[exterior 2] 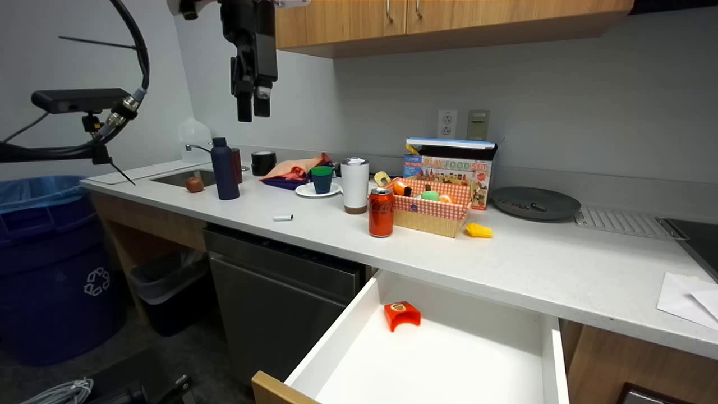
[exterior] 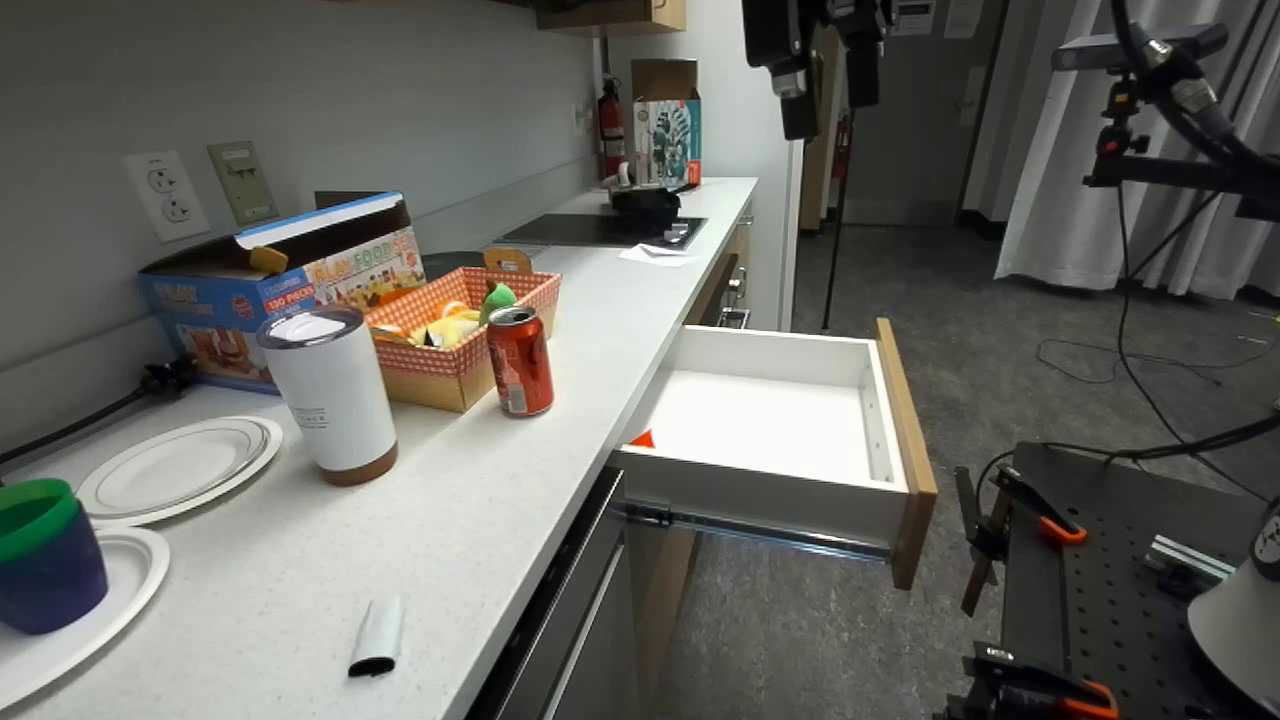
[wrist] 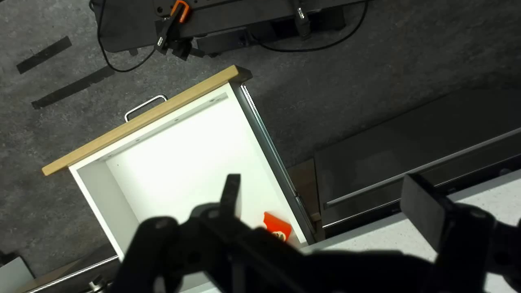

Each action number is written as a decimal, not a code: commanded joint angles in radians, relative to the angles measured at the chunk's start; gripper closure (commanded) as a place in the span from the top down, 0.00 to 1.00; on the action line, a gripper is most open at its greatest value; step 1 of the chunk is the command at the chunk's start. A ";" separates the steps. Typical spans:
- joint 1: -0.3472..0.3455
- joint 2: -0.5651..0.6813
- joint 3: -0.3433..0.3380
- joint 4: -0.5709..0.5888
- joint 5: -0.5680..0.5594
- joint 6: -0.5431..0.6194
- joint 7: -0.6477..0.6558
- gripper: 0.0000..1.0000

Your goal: Put the green plush toy in the drawer

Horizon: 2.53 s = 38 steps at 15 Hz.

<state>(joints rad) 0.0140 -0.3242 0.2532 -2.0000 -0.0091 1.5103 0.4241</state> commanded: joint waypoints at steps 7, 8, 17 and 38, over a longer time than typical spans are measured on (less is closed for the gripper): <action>0.004 0.116 -0.063 0.139 -0.057 0.083 -0.025 1.00; 0.006 0.150 -0.069 0.169 -0.070 0.125 -0.028 1.00; 0.038 0.333 -0.104 0.307 -0.074 0.392 -0.019 1.00; 0.082 0.992 -0.236 0.835 -0.061 0.620 -0.023 1.00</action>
<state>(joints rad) 0.0665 0.5335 0.0504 -1.3487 -0.0950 2.1880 0.4074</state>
